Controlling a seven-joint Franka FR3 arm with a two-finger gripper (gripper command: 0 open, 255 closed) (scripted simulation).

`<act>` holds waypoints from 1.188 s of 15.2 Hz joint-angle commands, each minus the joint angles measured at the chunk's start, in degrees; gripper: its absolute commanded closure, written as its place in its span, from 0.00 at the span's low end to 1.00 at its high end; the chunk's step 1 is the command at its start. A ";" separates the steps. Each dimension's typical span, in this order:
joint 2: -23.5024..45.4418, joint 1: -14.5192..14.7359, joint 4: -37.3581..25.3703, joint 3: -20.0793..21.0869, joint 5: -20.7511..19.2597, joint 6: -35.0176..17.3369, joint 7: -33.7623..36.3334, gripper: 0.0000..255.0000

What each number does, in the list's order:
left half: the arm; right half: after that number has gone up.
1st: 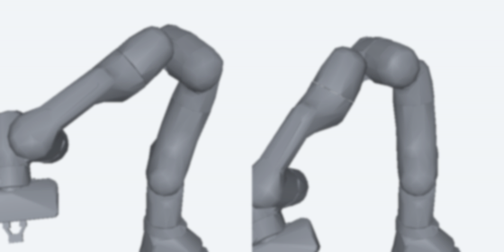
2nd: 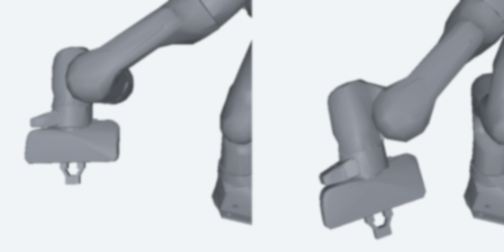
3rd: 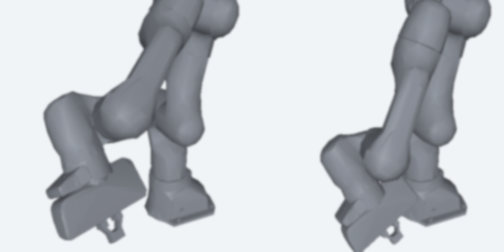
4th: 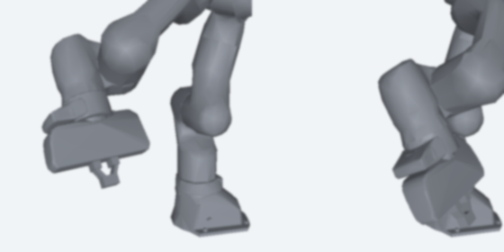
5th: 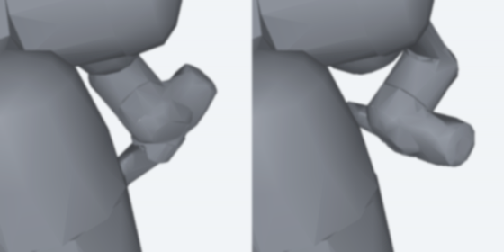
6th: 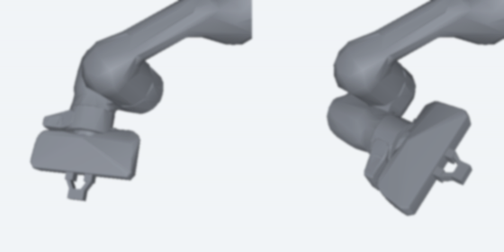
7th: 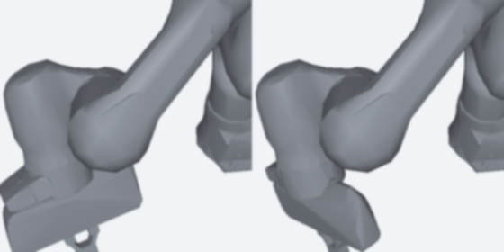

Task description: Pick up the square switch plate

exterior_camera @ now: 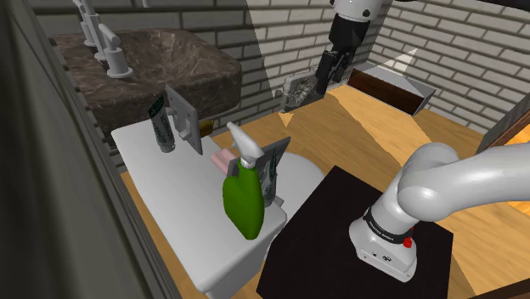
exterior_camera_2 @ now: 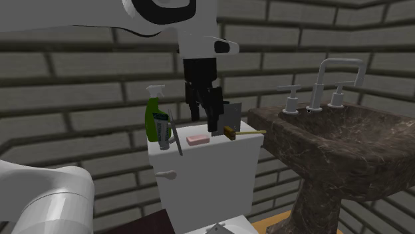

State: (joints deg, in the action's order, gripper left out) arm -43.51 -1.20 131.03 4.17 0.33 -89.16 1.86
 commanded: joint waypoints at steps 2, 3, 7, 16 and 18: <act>1.41 0.20 -0.75 1.02 0.74 -0.63 1.34 0.00; 2.87 0.38 -1.56 2.04 1.43 -1.26 2.66 0.00; 9.13 0.93 -5.52 5.98 3.63 -3.61 7.89 0.00; 25.54 1.51 -18.54 14.25 4.77 -7.34 19.85 0.00; 29.65 1.72 -22.27 15.93 4.16 -7.72 22.65 0.00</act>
State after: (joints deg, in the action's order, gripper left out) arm -15.38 0.40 110.07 19.35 4.61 -96.62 23.12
